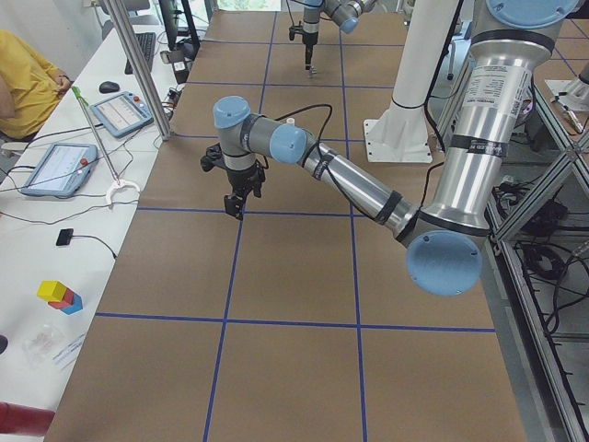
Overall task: Assemble PPR valve and pipe with both arms
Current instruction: 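Lower the right gripper onto the silver pipe fitting and grasp it, then carry the silver fitting with the right gripper above the standing valve, then lower the silver fitting with the right gripper into the valve top and press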
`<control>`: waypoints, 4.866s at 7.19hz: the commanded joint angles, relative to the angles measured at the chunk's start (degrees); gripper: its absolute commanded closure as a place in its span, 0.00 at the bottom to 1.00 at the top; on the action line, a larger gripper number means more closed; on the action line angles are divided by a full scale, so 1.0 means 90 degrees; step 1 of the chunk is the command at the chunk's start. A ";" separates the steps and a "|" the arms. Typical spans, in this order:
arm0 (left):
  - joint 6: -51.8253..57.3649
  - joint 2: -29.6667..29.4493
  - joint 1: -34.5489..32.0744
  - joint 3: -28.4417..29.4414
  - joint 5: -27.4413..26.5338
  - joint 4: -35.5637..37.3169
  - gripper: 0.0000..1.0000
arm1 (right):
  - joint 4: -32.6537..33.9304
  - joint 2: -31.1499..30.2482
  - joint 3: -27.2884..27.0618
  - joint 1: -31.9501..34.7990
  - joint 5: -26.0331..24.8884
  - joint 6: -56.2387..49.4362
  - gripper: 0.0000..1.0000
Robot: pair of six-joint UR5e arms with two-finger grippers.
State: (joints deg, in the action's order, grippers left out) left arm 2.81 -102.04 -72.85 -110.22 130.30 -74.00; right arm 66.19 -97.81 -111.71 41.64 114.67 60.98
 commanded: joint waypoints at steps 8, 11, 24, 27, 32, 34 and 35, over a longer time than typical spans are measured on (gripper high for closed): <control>0.0000 0.0000 -0.0001 -0.0009 0.0005 0.0019 0.01 | -0.0020 -0.0030 0.0020 -0.0163 0.0042 0.0011 0.73; 0.0019 0.0010 -0.0020 -0.0029 -0.0005 0.0028 0.01 | -0.0020 0.0086 -0.0019 -0.0105 0.0255 0.0011 1.00; 0.0723 0.0918 -0.1847 0.1661 -0.0015 -0.1124 0.00 | 0.3980 0.6244 0.1539 -0.0513 0.0083 0.2872 1.00; 0.0723 0.0928 -0.1847 0.1661 -0.0005 -0.1124 0.00 | 0.4617 0.6941 0.2371 -0.1051 -0.0396 0.2980 1.00; 0.0723 0.0928 -0.1847 0.1631 -0.0005 -0.1124 0.00 | 0.4696 0.6972 0.2423 -0.1150 -0.0416 0.2980 1.00; 0.0723 0.0928 -0.1847 0.1631 -0.0005 -0.1124 0.00 | 0.4677 0.7020 0.2432 -0.1150 -0.0504 0.2970 1.00; 0.0723 0.0928 -0.1847 0.1631 -0.0015 -0.1124 0.00 | 0.4677 0.7011 0.2442 -0.1150 -0.0514 0.2970 1.00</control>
State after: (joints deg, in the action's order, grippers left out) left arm 9.32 -93.69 -89.47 -95.53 130.23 -84.11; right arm 108.32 -34.77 -89.83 31.29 110.27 87.73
